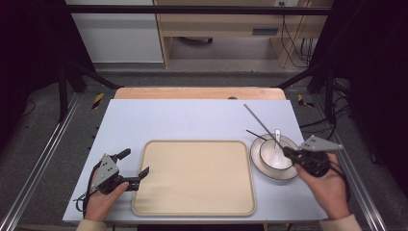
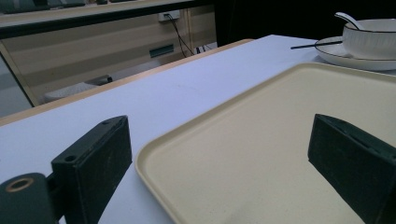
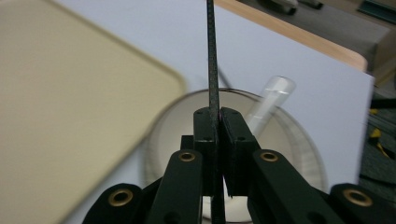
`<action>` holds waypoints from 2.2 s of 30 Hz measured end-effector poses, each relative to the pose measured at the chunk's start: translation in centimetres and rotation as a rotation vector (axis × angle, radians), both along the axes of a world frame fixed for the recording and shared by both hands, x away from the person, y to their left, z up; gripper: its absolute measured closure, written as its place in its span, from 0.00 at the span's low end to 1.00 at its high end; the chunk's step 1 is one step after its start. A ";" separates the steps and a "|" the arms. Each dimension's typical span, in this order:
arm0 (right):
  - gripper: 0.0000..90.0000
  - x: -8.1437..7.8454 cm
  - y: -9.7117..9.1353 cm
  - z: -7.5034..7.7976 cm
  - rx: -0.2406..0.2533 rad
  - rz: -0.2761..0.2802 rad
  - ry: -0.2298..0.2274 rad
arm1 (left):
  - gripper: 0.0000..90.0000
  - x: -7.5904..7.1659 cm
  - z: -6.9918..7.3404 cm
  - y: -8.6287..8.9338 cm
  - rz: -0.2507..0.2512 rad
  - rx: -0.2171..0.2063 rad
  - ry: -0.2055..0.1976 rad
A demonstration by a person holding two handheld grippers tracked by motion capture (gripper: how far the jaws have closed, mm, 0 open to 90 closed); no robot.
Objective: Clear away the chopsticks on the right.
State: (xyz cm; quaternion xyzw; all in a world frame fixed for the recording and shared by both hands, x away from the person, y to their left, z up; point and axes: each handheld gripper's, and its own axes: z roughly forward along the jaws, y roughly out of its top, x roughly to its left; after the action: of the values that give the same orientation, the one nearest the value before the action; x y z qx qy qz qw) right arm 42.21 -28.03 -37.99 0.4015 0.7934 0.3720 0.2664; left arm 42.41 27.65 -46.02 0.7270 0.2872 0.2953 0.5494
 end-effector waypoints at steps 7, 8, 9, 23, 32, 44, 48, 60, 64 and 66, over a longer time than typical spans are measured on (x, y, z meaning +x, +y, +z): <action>0.95 -3.9 8.7 -2.4 -0.077 0.121 0.084 | 0.07 0.0 0.0 0.1 -0.001 -0.004 0.000; 0.95 -4.0 9.4 -3.0 -0.083 0.131 0.104 | 0.07 0.0 0.1 0.1 0.000 -0.003 -0.003; 0.95 -4.0 9.9 -3.6 -0.088 0.136 0.118 | 0.07 -0.1 0.1 0.1 0.000 -0.004 -0.005; 0.95 -3.0 11.9 -7.5 -0.068 0.114 0.234 | 0.07 0.0 0.1 -0.1 -0.007 -0.003 -0.002; 0.95 -3.1 12.1 -8.0 -0.041 0.117 0.246 | 0.07 0.0 0.1 -0.1 -0.007 -0.005 -0.001; 0.75 -3.4 8.8 -2.3 -0.001 0.082 0.089 | 0.07 0.0 0.1 -0.1 -0.007 -0.015 0.001; 0.75 -2.8 4.2 1.9 -0.037 0.013 -0.001 | 0.07 0.0 0.1 -0.1 -0.009 -0.009 0.000; 0.79 3.0 -7.2 -1.1 -0.176 -0.078 0.144 | 0.07 0.3 0.3 -0.3 0.018 -0.047 0.001; 0.80 4.4 -8.6 -3.0 -0.176 -0.078 0.188 | 0.07 0.1 0.2 -0.2 0.016 -0.037 0.004; 0.80 4.6 -8.8 -3.4 -0.168 -0.073 0.204 | 0.07 0.1 0.2 0.0 0.022 -0.041 0.001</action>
State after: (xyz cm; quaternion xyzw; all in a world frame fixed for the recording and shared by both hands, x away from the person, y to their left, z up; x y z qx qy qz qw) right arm 46.84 -36.81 -41.34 0.4420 0.8296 0.2518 0.2304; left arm 42.50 27.68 -45.78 0.7125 0.3016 0.2949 0.5607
